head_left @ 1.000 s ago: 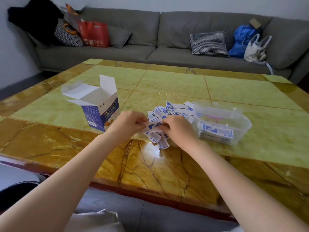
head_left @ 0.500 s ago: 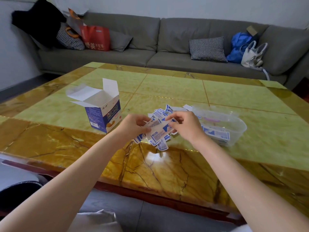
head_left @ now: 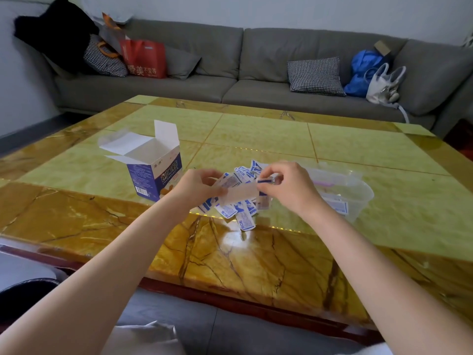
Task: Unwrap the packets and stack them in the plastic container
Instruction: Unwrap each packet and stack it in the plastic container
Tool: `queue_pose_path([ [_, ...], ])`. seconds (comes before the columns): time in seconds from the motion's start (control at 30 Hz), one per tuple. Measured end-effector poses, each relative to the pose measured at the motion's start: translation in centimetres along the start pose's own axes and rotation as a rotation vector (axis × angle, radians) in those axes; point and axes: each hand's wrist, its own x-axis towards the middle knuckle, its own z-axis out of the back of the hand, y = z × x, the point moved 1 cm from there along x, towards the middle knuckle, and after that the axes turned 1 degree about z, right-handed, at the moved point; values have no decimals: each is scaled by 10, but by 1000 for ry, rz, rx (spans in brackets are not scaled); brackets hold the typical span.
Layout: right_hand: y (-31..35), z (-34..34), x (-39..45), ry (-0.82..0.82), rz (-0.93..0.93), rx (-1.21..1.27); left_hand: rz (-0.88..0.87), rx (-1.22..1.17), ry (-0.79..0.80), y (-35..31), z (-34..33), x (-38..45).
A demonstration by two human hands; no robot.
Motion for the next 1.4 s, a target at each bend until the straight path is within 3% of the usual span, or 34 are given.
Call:
queue_pose_path([
  [0.17, 5, -8, -3, 132, 62, -105, -49, -122, 76, -11, -8, -7],
  [0.37, -2, -9, -2, 132, 95, -293, 75, -229, -161, -4, 7, -3],
  [0.53, 5, 2, 2, -46, 137, -123, -13, -63, -96, -7, 6, -7],
  [0.63, 5, 1, 4, 20, 74, -48, -50, -13, 5, -12, -3, -9],
  [0.77, 4, 0, 0, 160, -120, 252, -82, -16, 76, -14, -11, -9],
  [1.0, 6, 11, -3, 71, -126, 455, -100, -57, 26, -16, -16, -6],
  [1.2, 14, 7, -9, 168, 18, 97, -103, -76, 30, -20, -21, -7],
  [1.4, 9, 5, -8, -34, 120, -90, 93, -339, 104, -14, -18, -5],
])
